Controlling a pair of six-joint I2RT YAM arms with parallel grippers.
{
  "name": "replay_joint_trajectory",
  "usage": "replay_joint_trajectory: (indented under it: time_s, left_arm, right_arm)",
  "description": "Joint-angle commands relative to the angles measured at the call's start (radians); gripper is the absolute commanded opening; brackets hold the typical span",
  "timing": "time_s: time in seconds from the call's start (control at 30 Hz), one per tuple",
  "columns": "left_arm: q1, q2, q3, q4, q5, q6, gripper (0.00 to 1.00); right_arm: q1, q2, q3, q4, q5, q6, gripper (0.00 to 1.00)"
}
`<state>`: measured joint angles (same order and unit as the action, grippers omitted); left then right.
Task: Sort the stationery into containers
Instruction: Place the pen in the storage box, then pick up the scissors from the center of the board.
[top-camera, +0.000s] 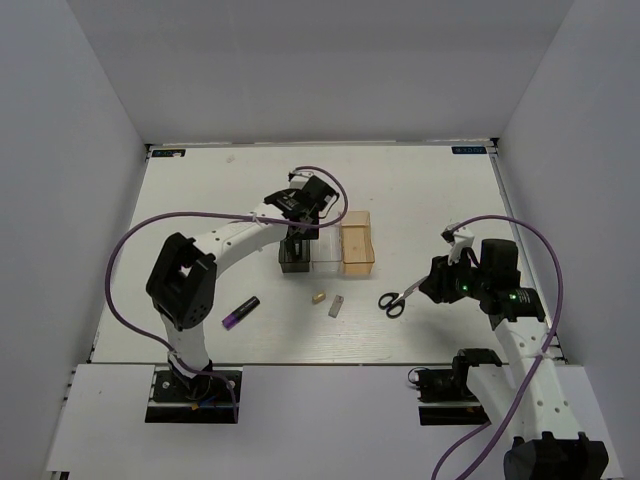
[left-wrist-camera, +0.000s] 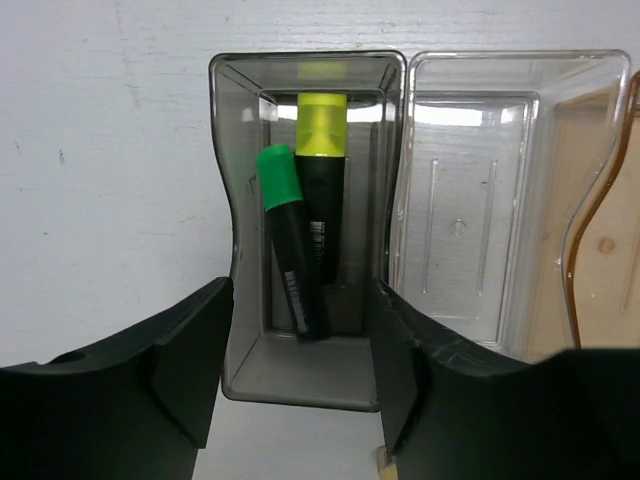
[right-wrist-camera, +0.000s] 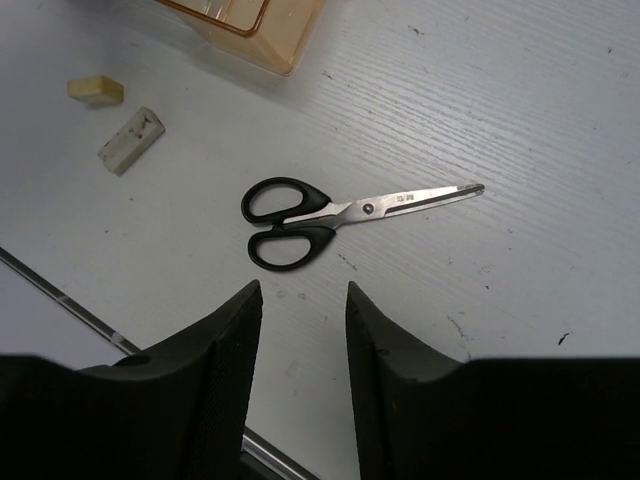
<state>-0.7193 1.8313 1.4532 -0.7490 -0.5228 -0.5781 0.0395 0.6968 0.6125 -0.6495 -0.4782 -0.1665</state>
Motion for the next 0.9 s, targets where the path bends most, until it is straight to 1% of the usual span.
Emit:
replay_joint_trajectory:
  time_s: [0.0,0.03,0.07,0.1,0.13,0.17,0.2,0.23,0.27,0.3,0.33,0.37,0.4,0.43,0.47,0.5,0.53,0.6,0.63,0.67,0.7,0.73,0.77,0.8,0.83,0.87]
  left_arm:
    - [-0.006,-0.070,0.039,-0.001,0.024,0.017,0.65]
    - [-0.015,-0.082,0.036,-0.001,0.027,0.021,0.60]
    - [-0.025,-0.117,0.018,0.005,0.046,0.038,0.52]
    - [-0.034,-0.135,-0.014,0.011,0.056,0.049,0.42]
    - [-0.073,-0.212,-0.037,0.017,0.067,0.061,0.23]
    - [-0.089,-0.240,-0.062,0.029,0.125,0.095,0.18]
    - [-0.118,-0.266,-0.155,0.057,0.167,0.113,0.15]
    - [-0.155,-0.343,-0.190,0.080,0.209,0.148,0.12]
    - [-0.172,-0.365,-0.252,0.088,0.331,0.174,0.14]
    - [-0.210,-0.386,-0.313,0.121,0.375,0.191,0.18]
    - [-0.230,-0.435,-0.338,0.125,0.401,0.202,0.32]
    - [-0.276,-0.447,-0.382,0.122,0.389,0.198,0.38]
    - [-0.313,-0.464,-0.407,0.103,0.385,0.186,0.44]
    - [-0.327,-0.475,-0.434,0.100,0.382,0.184,0.50]
    - [-0.354,-0.498,-0.447,0.094,0.342,0.181,0.58]
    - [-0.373,-0.527,-0.459,0.082,0.331,0.164,0.58]
    - [-0.381,-0.559,-0.499,0.068,0.316,0.158,0.59]
    - [-0.381,-0.627,-0.527,0.040,0.297,0.129,0.59]
    - [-0.382,-0.650,-0.568,0.024,0.275,0.123,0.60]
    - [-0.379,-0.731,-0.583,0.002,0.250,0.106,0.62]
    - [-0.379,-0.754,-0.611,-0.009,0.219,0.101,0.62]
    - [-0.378,-0.785,-0.632,-0.047,0.202,0.095,0.64]
    - [-0.381,-0.869,-0.654,-0.059,0.175,0.084,0.65]
    - [-0.379,-0.895,-0.665,-0.072,0.140,0.071,0.65]
    - [-0.379,-0.920,-0.680,-0.120,0.120,0.063,0.67]
    - [-0.378,-0.991,-0.692,-0.133,0.100,0.046,0.69]
  right_arm:
    - [-0.003,0.012,0.032,-0.002,-0.020,-0.013,0.41]
    - [-0.001,0.020,0.029,-0.007,-0.025,-0.034,0.37]
    - [-0.001,0.030,0.027,-0.015,-0.034,-0.048,0.25]
    - [0.003,0.039,0.030,-0.027,-0.045,-0.063,0.22]
    - [0.002,0.061,0.035,-0.041,-0.069,-0.130,0.20]
    - [0.006,0.090,0.058,-0.092,-0.101,-0.158,0.18]
    - [0.005,0.107,0.069,-0.113,-0.127,-0.185,0.18]
    - [0.010,0.130,0.076,-0.125,-0.144,-0.276,0.21]
    - [0.011,0.156,0.091,-0.186,-0.196,-0.327,0.25]
    - [0.014,0.174,0.099,-0.206,-0.247,-0.440,0.33]
    - [0.016,0.181,0.101,-0.249,-0.267,-0.505,0.38]
    - [0.016,0.191,0.099,-0.309,-0.331,-0.656,0.43]
    - [0.017,0.191,0.087,-0.335,-0.338,-0.868,0.53]
    - [0.017,0.190,0.054,-0.358,-0.339,-0.954,0.57]
    - [0.017,0.181,0.037,-0.349,-0.336,-1.157,0.60]
    - [0.019,0.178,0.005,-0.340,-0.321,-1.212,0.63]
    - [0.023,0.178,-0.022,-0.323,-0.309,-1.326,0.63]
    - [0.030,0.197,-0.040,-0.300,-0.289,-1.378,0.66]
    - [0.036,0.245,-0.040,-0.297,-0.284,-1.401,0.66]
    - [0.040,0.262,-0.033,-0.303,-0.287,-1.476,0.68]
    - [0.045,0.282,-0.030,-0.302,-0.284,-1.492,0.68]
    - [0.051,0.337,-0.022,-0.274,-0.286,-1.496,0.68]
    - [0.054,0.352,-0.014,-0.269,-0.293,-1.519,0.68]
    - [0.056,0.375,-0.016,-0.257,-0.298,-1.522,0.68]
    - [0.069,0.389,-0.016,-0.227,-0.303,-1.516,0.68]
    - [0.074,0.392,-0.023,-0.179,-0.303,-1.504,0.68]
